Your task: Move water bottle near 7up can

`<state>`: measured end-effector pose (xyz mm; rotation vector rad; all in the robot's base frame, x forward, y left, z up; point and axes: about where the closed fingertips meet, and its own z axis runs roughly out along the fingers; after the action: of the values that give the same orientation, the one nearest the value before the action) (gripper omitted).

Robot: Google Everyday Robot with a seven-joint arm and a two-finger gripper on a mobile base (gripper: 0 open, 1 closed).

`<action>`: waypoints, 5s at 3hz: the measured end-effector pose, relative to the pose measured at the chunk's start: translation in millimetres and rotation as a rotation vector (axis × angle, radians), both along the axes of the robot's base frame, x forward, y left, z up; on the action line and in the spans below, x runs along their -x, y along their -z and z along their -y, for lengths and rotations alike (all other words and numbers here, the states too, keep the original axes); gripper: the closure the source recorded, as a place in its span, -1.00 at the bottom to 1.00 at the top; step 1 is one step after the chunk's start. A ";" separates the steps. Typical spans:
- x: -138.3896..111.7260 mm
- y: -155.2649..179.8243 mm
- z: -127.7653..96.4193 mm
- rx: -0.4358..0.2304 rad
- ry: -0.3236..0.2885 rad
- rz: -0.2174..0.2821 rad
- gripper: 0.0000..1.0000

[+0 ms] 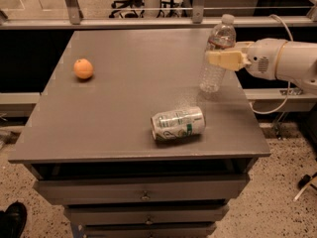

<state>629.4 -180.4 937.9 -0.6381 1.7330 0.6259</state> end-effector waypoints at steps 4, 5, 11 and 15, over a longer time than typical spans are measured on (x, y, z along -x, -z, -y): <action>59.3 22.4 -9.3 -0.096 -0.092 -0.018 0.22; 64.0 24.2 -18.4 -0.110 -0.132 0.014 -0.40; 54.8 31.0 13.8 -0.032 -0.167 0.097 -1.00; 22.0 46.6 72.6 0.044 -0.079 0.093 -1.00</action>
Offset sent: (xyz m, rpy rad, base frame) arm -0.0606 -0.0108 -0.0275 0.0887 0.0615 0.0376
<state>607.4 -253.0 891.3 -0.7582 1.6449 0.6044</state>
